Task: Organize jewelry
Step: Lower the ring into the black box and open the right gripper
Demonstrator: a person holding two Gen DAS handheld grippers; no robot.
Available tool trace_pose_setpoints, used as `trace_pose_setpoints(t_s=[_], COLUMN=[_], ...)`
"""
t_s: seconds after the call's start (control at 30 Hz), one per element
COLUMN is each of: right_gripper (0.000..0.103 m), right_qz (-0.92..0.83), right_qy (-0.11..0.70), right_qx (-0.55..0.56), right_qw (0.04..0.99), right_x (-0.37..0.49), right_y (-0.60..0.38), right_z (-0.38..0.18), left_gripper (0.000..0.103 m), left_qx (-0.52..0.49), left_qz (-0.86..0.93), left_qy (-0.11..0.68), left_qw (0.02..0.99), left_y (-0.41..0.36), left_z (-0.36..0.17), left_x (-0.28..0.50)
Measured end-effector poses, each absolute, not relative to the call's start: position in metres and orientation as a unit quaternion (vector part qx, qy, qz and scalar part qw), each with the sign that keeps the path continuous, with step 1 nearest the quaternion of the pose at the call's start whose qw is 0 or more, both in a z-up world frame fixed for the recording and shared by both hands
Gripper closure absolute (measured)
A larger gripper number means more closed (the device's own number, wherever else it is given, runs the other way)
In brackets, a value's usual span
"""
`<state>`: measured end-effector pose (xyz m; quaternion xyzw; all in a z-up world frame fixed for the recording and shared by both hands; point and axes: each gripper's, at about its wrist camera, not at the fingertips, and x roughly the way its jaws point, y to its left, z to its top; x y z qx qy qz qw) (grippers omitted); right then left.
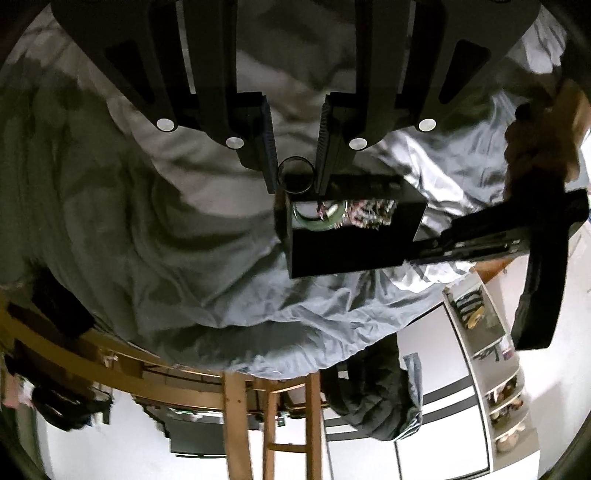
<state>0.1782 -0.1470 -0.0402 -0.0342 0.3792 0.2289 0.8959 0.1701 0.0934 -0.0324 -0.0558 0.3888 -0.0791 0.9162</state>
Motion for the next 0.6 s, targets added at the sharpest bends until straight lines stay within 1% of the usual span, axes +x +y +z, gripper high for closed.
trace_pose_setpoints(t_s=[0.17,0.37,0.6], right_gripper=[0.082,0.082,0.082], right_qz=[0.25,0.269,0.288], right_qy=[0.386,0.397,0.398], right_qx=[-0.053,-0.083,-0.101], right_qw=[0.886,0.874,0.865], right_x=[0.208,0.238,0.247], right_y=[-0.112,-0.074,-0.058], right_z=[-0.047,-0.073,-0.094], left_gripper=[0.084,0.084,0.084], left_qx=[-0.062,-0.066,-0.067], left_qz=[-0.064,-0.053,-0.041], left_qy=[0.408,0.434,0.459], left_qw=[0.908,0.897,0.885], left_y=[0.103,0.106,0.109], left_z=[-0.047,-0.066,-0.087], left_x=[0.181,0.193,0.205])
